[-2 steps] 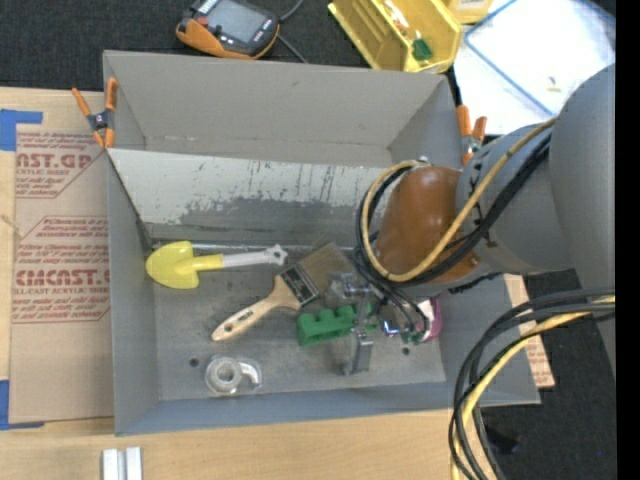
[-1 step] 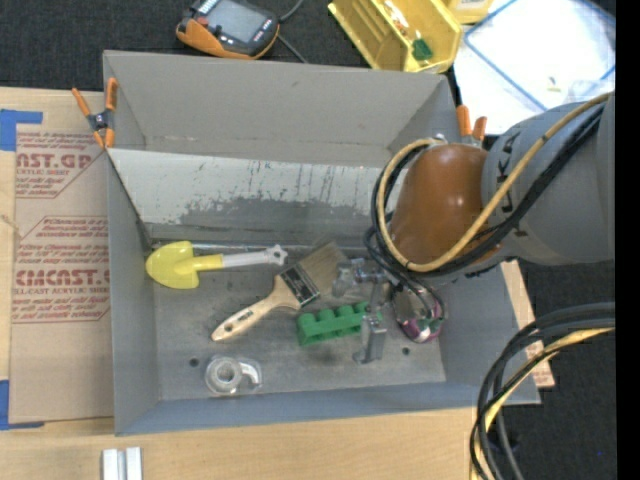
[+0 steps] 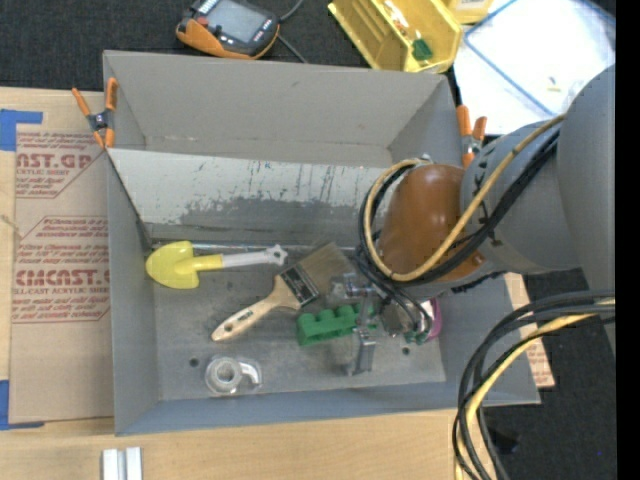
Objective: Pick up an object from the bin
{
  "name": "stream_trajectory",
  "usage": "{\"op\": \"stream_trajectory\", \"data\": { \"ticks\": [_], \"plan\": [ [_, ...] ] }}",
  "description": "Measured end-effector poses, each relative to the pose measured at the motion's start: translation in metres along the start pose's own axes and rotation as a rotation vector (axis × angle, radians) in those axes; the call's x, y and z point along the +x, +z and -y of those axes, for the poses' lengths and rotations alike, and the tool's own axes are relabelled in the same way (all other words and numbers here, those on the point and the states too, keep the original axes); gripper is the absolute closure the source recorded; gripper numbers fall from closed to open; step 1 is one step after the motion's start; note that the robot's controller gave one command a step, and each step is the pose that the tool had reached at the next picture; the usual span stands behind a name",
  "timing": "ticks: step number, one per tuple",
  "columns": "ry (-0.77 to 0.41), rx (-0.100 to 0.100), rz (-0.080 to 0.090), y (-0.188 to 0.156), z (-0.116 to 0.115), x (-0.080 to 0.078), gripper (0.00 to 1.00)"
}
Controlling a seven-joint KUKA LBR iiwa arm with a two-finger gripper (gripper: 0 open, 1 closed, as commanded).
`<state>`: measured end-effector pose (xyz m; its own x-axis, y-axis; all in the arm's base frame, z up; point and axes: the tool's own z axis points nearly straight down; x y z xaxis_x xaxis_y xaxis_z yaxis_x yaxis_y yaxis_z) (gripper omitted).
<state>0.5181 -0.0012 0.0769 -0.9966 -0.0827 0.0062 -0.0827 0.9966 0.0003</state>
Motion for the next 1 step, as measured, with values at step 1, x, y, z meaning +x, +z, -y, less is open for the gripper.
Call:
{"op": "stream_trajectory", "data": {
  "ticks": [1],
  "plan": [
    [-0.092,0.005,0.021,0.0067,-0.0117,0.0092,0.0]
  ]
}}
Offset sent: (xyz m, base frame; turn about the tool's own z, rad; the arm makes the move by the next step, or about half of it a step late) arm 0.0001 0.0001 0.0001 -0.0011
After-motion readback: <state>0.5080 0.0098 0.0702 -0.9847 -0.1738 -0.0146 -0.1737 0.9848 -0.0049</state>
